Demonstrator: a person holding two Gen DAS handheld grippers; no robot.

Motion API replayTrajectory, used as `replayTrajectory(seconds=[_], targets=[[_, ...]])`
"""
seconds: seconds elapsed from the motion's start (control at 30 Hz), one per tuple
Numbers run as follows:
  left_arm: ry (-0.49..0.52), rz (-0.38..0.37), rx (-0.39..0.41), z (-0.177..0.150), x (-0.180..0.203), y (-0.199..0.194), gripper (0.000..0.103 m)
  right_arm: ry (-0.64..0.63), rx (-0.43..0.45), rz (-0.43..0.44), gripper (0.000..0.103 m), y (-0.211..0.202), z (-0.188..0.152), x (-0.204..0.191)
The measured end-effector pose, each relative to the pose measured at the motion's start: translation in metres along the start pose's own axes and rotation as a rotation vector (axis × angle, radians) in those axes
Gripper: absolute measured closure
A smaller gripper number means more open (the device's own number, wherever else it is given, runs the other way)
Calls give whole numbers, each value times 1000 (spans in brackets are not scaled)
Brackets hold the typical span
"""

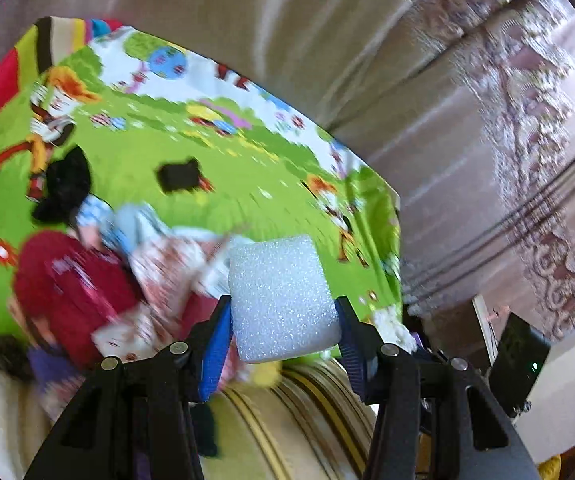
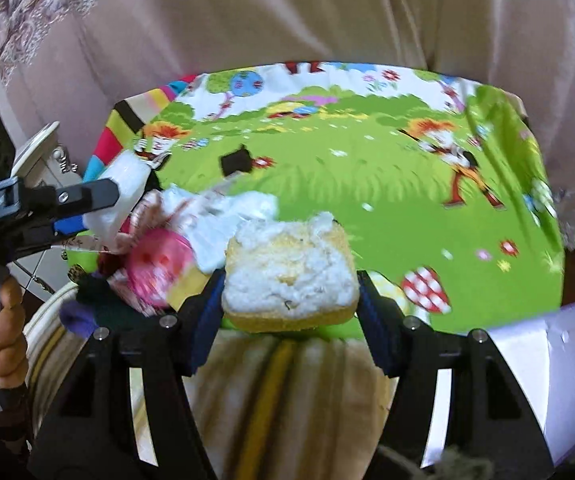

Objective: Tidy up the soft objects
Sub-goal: 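Carry both items into the purple-edged box and open both tools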

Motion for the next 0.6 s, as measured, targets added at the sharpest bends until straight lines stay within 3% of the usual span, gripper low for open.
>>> replayTrajectory(seconds=[0.6], targets=[[198,-50,-236,-97,133,94,52,249,-7,-164,36,-45,-98,152]])
Point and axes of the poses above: each gripper's, at about its wrist camera, not at the fingertips, and y roughly the way its jaws point, x to its right, z to its top, the point moved 10 cm from there along y, roughly the way its jaws point, and after that the axes turned 13 degrees about -x, right-handed, at the moved point
